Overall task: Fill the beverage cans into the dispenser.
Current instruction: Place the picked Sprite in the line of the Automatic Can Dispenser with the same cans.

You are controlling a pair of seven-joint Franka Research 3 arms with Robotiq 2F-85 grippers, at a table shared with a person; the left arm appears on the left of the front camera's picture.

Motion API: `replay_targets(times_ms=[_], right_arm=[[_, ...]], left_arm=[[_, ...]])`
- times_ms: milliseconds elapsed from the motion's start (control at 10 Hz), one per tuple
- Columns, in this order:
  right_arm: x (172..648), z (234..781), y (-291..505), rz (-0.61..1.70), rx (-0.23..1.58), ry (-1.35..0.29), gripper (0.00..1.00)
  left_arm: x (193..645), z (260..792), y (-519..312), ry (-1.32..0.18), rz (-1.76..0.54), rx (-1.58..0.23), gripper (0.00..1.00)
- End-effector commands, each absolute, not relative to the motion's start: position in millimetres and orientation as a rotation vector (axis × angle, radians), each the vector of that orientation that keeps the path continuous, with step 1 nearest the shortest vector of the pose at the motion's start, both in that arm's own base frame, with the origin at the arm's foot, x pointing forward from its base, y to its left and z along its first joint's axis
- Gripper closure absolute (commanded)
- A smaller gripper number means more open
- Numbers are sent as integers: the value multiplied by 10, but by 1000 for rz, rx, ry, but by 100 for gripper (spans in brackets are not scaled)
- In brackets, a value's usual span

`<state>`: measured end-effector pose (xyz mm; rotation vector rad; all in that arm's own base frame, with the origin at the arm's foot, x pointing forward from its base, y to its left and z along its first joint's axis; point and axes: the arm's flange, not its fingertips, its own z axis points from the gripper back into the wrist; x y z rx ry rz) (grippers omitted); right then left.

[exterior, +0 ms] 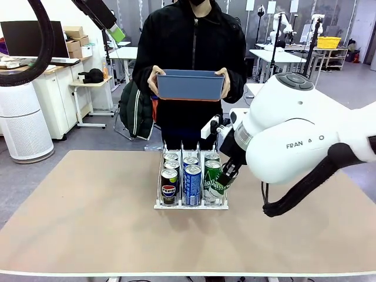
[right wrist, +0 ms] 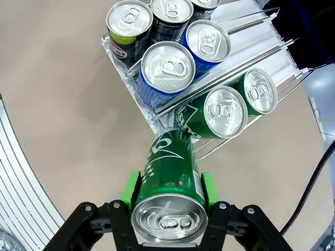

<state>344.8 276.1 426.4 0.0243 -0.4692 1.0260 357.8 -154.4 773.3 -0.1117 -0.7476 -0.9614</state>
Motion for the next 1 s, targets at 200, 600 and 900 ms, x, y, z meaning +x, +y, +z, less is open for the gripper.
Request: replay_targets(times_ms=[200,600,900], right_arm=[[3783,4221,2845,1052,12,-531,42],[3919,4086,2940,1081,-2,-448,42],[4003,4024,2976,1076,1,-409,42]], left_arm=[[3583,7726,-1540,-746,-966,-124,0],[3583,7726,-1540,-746,-966,-124,0],[3583,7726,-1540,-746,-966,-124,0]])
